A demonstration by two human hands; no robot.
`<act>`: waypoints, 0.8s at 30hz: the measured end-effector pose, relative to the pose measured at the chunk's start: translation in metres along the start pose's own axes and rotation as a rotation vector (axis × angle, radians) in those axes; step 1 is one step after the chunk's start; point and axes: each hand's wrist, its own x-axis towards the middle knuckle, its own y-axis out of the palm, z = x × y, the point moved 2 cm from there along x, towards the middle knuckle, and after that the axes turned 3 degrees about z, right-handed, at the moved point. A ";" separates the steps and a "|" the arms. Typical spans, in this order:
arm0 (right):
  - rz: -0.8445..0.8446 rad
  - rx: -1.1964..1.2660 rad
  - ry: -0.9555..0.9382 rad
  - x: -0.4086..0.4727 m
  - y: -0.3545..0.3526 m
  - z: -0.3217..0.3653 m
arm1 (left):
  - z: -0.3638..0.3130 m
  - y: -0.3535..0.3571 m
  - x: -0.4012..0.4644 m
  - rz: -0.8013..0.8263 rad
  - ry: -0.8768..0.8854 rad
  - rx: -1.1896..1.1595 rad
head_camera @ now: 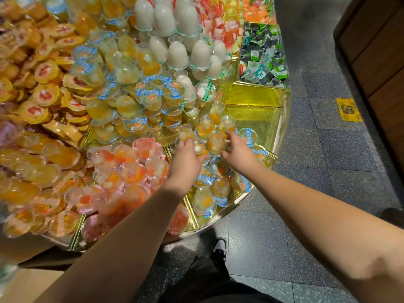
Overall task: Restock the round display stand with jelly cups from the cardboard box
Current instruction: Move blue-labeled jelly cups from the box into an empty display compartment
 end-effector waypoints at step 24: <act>0.351 -0.290 -0.465 -0.245 0.106 0.152 | 0.195 -0.148 -0.273 -0.142 -0.088 0.046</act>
